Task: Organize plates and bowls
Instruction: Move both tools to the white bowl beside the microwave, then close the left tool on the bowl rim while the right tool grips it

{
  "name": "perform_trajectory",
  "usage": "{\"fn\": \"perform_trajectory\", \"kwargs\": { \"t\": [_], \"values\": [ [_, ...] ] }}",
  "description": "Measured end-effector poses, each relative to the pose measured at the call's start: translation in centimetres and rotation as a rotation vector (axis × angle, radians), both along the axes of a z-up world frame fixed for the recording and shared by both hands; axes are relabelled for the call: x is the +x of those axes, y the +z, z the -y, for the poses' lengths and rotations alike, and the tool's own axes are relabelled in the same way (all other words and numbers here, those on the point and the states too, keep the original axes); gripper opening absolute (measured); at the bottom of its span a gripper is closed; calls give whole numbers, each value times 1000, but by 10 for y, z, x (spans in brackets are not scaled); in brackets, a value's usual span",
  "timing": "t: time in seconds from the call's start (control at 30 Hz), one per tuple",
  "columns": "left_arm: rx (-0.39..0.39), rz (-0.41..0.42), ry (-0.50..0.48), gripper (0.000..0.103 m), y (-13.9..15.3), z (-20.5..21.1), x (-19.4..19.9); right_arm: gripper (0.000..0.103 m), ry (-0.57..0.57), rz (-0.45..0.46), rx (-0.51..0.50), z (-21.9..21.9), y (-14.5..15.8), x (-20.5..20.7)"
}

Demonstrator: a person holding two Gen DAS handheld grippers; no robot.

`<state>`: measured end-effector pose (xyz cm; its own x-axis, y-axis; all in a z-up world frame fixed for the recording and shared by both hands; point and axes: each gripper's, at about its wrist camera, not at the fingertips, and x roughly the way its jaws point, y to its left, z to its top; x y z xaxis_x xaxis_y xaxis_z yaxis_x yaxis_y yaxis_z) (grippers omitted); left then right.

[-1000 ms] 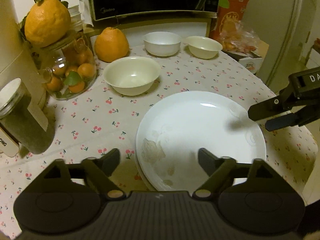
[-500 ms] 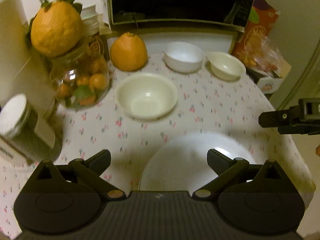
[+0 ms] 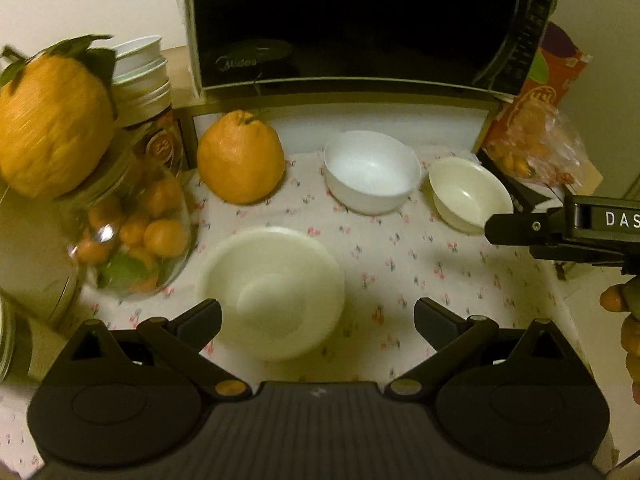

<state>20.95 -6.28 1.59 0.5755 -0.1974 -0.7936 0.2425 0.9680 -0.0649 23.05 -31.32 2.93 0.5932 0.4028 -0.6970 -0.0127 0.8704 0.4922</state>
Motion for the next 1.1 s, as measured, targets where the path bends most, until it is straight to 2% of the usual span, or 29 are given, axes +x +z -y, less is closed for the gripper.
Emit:
{"fn": "perform_trajectory", "kwargs": {
  "t": [0.23, 0.33, 0.47, 0.63, 0.67, 0.73, 0.83, 0.93, 1.1],
  "values": [
    [-25, 71, -10, 103, -2, 17, 43, 90, 12, 62, 58, 6, -5, 54],
    [-39, 105, -63, 103, -7, 26, 61, 90, 4, 94, 81, 13, -9, 77],
    [-18, 136, -149, 103, -18, 37, 79, 90, -9, 114, 84, 15, -18, 101],
    [11, 132, -206, 103, -36, 49, 93, 88, -6, 125, 100, 12, -32, 124],
    [11, 127, -211, 103, -39, 50, 96, 85, -5, 127, 104, 11, -35, 127],
    [11, 121, -222, 103, -45, 52, 100, 70, 0, 124, 112, 8, -40, 133],
    [12, 115, -229, 103, -52, 53, 104, 54, 3, 119, 114, 5, -46, 140],
    [2, 103, -223, 102, -59, 53, 108, 46, 8, 116, 94, 1, -50, 144],
    [-10, 101, -225, 101, -63, 56, 112, 39, -6, 100, 60, -2, -59, 149]
  ]
}}
